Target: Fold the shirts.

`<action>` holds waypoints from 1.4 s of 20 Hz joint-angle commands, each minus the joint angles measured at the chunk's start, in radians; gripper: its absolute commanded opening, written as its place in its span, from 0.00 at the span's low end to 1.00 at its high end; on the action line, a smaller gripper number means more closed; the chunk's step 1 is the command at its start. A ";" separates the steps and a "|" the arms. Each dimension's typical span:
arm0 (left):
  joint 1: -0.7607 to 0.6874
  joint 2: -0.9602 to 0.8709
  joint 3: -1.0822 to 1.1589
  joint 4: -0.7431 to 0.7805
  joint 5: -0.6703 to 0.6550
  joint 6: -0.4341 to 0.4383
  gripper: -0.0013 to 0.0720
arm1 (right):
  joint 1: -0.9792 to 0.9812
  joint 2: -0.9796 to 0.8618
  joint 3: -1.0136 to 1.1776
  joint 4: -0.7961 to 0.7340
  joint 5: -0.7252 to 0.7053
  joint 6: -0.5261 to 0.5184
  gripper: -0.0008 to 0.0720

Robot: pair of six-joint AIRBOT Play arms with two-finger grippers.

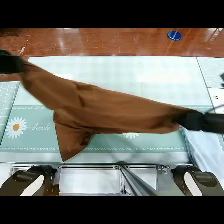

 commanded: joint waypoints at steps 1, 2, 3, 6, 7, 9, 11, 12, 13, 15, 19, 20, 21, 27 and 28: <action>0.004 -0.191 -0.051 -0.056 0.257 -0.066 0.04 | 0.000 -0.225 -0.040 0.069 -0.255 -0.120 0.04; 0.004 -0.247 -0.045 -0.056 0.315 -0.102 0.04 | 0.000 -0.302 -0.040 0.091 -0.322 -0.149 0.04; 0.005 -0.296 -0.032 -0.055 0.354 -0.143 0.04 | 0.000 -0.386 -0.035 0.113 -0.390 -0.174 0.04; 0.003 -0.427 0.021 -0.056 0.460 -0.219 0.04 | -0.001 -0.639 0.059 0.184 -0.523 -0.238 0.04; 0.004 -0.462 0.034 -0.056 0.495 -0.239 0.04 | -0.001 -0.715 0.113 0.200 -0.550 -0.242 0.04; 0.004 -0.524 0.059 -0.070 0.520 -0.262 0.04 | -0.002 -0.860 0.245 0.231 -0.570 -0.241 0.04; 0.004 -0.566 0.072 -0.149 0.519 -0.262 0.04 | -0.002 -0.977 0.374 0.268 -0.571 -0.238 0.05; 0.004 -0.576 0.072 -0.202 0.519 -0.262 0.06 | -0.002 -1.021 0.425 0.293 -0.582 -0.228 0.21; 0.004 -0.581 0.073 -0.243 0.519 -0.262 0.24 | -0.002 -1.058 0.469 0.327 -0.594 -0.229 0.54; 0.013 -0.580 0.090 -0.272 0.480 -0.245 0.71 | -0.023 -1.099 0.553 0.361 -0.557 -0.224 0.59; 0.186 -0.567 0.270 -0.272 0.076 -0.128 0.71 | -0.205 -1.054 0.678 0.361 -0.261 -0.217 0.59; 0.245 -0.554 0.286 -0.272 -0.014 -0.122 0.71 | -0.268 -1.021 0.677 0.319 -0.190 -0.227 0.58; 0.302 -0.537 0.279 -0.272 -0.092 -0.122 0.71 | -0.317 -0.987 0.665 0.240 -0.140 -0.226 0.58; 0.443 -0.344 -0.274 -0.494 -0.263 -0.024 0.71 | -0.469 -0.705 0.132 0.088 -0.271 -0.252 0.58; 0.469 -0.307 -0.355 -0.544 -0.251 0.009 0.71 | -0.473 -0.674 0.052 0.111 -0.288 -0.283 0.58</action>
